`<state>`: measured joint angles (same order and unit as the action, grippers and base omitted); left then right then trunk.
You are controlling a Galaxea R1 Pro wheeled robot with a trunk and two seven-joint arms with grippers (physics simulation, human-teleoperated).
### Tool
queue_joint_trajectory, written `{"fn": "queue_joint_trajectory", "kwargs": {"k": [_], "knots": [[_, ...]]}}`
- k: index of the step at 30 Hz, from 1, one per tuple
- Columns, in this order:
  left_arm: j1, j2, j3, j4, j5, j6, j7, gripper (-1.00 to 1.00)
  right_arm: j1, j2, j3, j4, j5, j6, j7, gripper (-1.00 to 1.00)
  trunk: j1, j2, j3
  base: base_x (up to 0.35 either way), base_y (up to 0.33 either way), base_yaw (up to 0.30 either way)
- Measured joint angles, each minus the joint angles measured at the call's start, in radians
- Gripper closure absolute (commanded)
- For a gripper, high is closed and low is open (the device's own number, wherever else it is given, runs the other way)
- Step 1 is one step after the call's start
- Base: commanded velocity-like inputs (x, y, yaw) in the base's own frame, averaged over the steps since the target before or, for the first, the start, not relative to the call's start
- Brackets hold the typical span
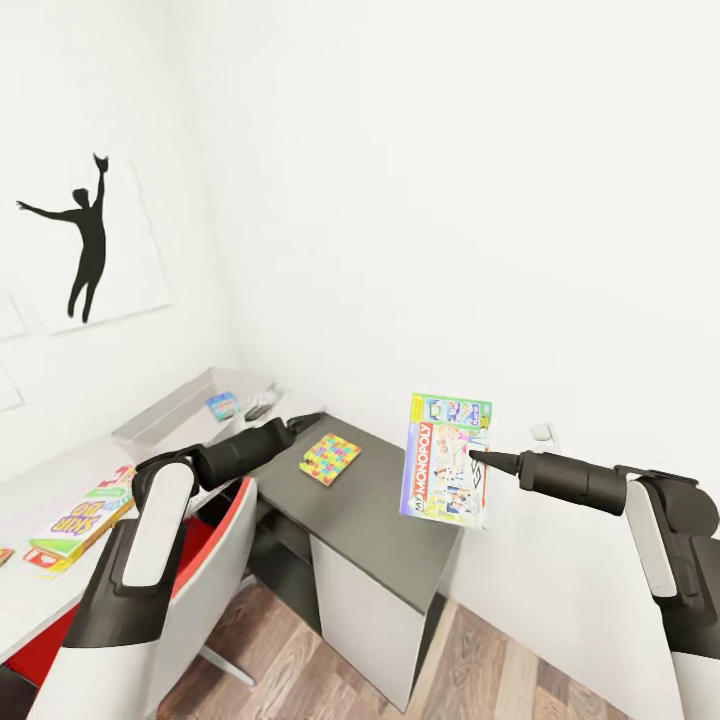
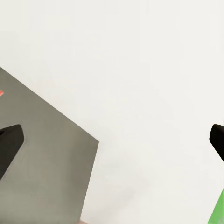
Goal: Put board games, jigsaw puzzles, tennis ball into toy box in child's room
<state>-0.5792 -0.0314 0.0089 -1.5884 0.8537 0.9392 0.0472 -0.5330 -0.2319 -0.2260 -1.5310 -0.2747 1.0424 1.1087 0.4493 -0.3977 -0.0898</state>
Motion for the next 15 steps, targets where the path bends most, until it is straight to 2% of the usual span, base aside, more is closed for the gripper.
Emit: {"fn": "queue_joint_trajectory", "kwargs": {"k": [15], "knots": [[0.001, -0.001, 0.001, -0.001, -0.001, -0.001, 0.001, -1.0, 0.0, 0.0, 0.0, 0.0, 0.0, 0.0, 0.0, 1.0, 0.0, 0.0, 0.0, 0.005, 0.0, 0.3]]}}
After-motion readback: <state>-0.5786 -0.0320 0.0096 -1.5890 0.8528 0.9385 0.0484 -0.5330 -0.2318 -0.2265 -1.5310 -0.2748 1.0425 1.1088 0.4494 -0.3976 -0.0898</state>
